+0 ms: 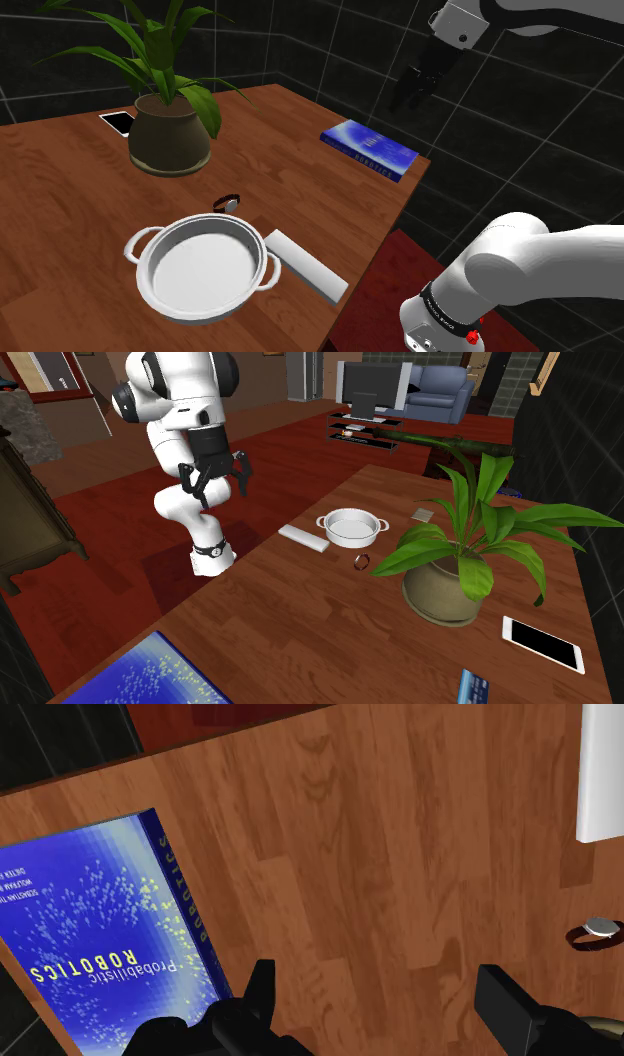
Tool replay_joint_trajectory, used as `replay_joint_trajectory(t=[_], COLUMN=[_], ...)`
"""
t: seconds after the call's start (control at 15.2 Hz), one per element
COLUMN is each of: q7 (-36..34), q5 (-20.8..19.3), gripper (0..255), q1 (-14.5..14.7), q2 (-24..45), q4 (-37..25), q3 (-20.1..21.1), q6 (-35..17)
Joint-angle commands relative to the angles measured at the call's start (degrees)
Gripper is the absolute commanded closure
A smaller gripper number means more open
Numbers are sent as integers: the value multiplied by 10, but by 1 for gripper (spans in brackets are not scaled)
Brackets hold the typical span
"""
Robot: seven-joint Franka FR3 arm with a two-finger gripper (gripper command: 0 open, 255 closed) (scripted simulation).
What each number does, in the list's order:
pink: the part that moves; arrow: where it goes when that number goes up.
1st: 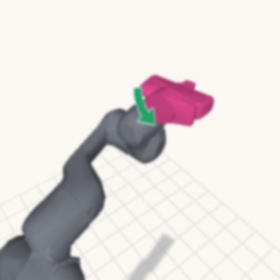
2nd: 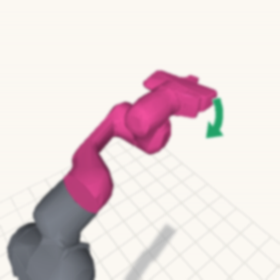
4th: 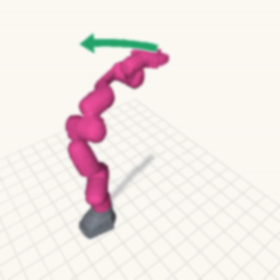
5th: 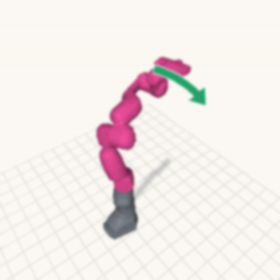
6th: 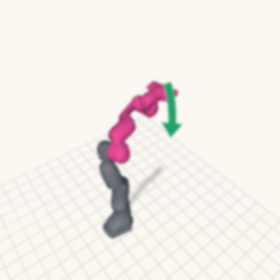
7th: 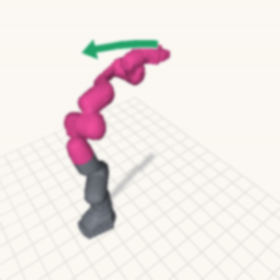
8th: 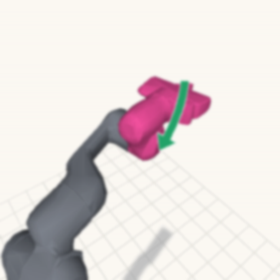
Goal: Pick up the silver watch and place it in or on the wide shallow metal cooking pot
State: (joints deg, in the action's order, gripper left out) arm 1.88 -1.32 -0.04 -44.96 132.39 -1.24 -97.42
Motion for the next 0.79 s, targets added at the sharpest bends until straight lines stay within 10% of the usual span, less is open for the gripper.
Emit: replay_joint_trajectory(t=[0.0, 0.73], q7=[0, -232], q5=[0, 62], gripper=[0, 0], q1=[0, 1], q2=[0, 88], q4=[0, 41], q3=[0, 148], q6=[0, -103])
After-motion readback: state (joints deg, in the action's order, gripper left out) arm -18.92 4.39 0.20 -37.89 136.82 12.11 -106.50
